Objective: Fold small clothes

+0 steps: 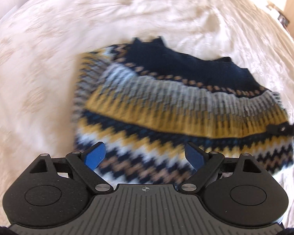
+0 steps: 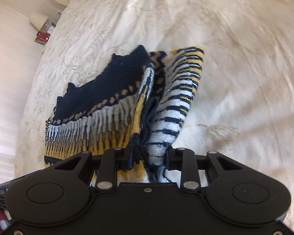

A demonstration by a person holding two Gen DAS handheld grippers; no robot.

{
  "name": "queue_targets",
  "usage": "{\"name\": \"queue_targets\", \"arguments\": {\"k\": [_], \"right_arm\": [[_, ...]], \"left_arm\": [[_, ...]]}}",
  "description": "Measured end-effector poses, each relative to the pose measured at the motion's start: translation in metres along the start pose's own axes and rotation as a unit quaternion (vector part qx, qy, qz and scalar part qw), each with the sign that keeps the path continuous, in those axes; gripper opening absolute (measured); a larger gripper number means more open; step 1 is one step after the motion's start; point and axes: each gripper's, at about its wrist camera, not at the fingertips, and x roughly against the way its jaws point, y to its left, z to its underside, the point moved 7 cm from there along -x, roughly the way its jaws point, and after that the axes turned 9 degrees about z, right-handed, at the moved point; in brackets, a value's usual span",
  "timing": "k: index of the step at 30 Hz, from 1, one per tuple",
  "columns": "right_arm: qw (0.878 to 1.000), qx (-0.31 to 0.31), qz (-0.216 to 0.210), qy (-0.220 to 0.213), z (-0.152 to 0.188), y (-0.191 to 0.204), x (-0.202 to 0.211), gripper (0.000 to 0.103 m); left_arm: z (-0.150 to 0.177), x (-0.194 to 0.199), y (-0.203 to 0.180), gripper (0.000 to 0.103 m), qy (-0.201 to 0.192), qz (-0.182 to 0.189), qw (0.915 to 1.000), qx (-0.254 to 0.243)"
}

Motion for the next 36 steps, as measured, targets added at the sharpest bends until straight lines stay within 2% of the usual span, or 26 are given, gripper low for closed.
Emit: {"name": "queue_targets", "arguments": {"k": [5, 11, 18, 24, 29, 36], "right_arm": [[0.999, 0.04, 0.018, -0.007, -0.01, 0.056, 0.017, 0.039], [0.994, 0.105, 0.008, -0.015, -0.006, 0.142, 0.019, 0.038], [0.985, 0.172, 0.001, 0.005, 0.02, 0.232, -0.02, 0.038], [0.975, 0.217, 0.037, 0.038, 0.053, 0.267, -0.067, 0.038], [0.97, 0.233, 0.064, 0.037, 0.066, 0.282, -0.08, 0.038], [0.969, 0.24, 0.051, 0.038, 0.074, 0.292, -0.08, 0.041]], "left_arm": [[0.015, 0.018, 0.045, 0.088, 0.01, 0.017, 0.9978, 0.064], [0.027, 0.037, 0.08, 0.088, -0.002, 0.036, 0.9949, 0.094], [0.037, 0.052, 0.115, 0.088, -0.01, 0.042, 0.9921, 0.118], [0.046, 0.058, 0.141, 0.088, -0.008, 0.034, 0.9915, 0.125], [0.052, 0.061, 0.156, 0.088, -0.002, 0.028, 0.9915, 0.127], [0.046, 0.062, 0.161, 0.088, 0.001, 0.025, 0.9935, 0.111]]}}
